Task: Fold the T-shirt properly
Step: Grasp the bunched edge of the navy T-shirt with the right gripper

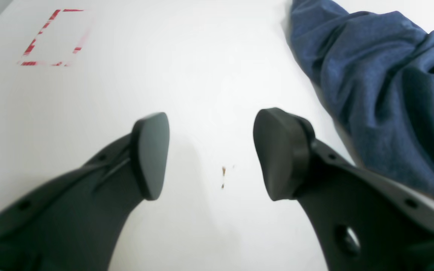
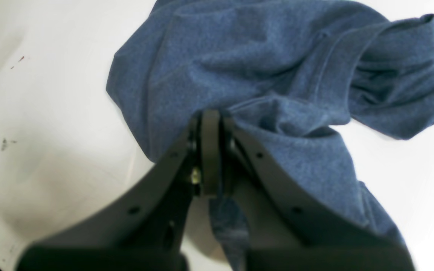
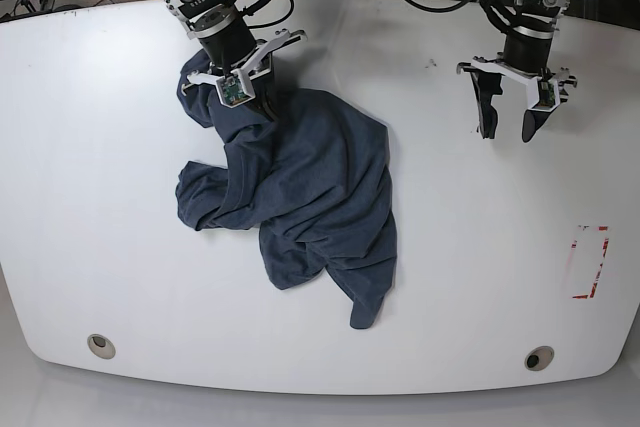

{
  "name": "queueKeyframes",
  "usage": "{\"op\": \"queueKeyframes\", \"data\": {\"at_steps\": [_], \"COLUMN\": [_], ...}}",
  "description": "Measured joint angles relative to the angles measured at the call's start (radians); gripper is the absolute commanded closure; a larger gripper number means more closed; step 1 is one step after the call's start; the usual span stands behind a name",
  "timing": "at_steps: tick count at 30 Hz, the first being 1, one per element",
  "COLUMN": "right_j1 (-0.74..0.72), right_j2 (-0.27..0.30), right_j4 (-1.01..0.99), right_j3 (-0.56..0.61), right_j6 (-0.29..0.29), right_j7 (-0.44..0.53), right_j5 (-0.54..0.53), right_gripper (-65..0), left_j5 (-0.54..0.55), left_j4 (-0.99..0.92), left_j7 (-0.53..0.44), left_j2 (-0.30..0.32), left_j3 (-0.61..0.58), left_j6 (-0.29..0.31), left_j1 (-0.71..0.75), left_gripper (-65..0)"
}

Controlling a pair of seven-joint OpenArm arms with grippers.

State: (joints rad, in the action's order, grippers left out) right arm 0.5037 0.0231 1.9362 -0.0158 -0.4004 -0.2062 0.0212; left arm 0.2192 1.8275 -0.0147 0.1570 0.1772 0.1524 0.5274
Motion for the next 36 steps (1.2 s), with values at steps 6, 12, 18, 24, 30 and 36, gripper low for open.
{"op": "queueKeyframes", "data": {"at_steps": [6, 12, 18, 24, 30, 36], "right_j1": [0.000, 0.000, -0.002, -0.003, 0.003, 0.008], "right_j2": [0.005, 0.002, -0.013, -0.014, -0.003, -0.002], "right_j4": [0.001, 0.018, 0.024, 0.024, 0.012, 0.007], "right_j3": [0.004, 0.013, 0.029, 0.034, 0.034, 0.054], "right_j6": [-0.001, -0.021, -0.026, -0.022, -0.014, -0.011], "right_j7": [0.000, -0.001, 0.000, 0.000, -0.002, 0.000], "right_j5": [0.000, 0.000, 0.000, 0.000, 0.000, 0.000], "right_gripper": [-0.1, 0.0, 0.0, 0.0, 0.0, 0.0], "left_j5": [0.000, 0.000, 0.000, 0.000, -0.004, -0.001], "left_j4": [-0.012, -0.023, -0.031, -0.030, -0.037, -0.037], "left_j7": [0.012, 0.029, 0.048, 0.110, 0.284, 0.309], "left_j2": [0.005, 0.017, 0.053, 0.058, 0.060, 0.061], "left_j3": [-0.035, -0.047, -0.062, -0.070, -0.118, -0.142], "left_j6": [0.001, 0.001, -0.003, -0.003, 0.006, 0.002], "left_j1": [-0.041, -0.060, -0.097, -0.161, -0.246, -0.288], "left_gripper": [-35.4, -35.9, -37.4, -43.4, -45.5, -47.2]}}
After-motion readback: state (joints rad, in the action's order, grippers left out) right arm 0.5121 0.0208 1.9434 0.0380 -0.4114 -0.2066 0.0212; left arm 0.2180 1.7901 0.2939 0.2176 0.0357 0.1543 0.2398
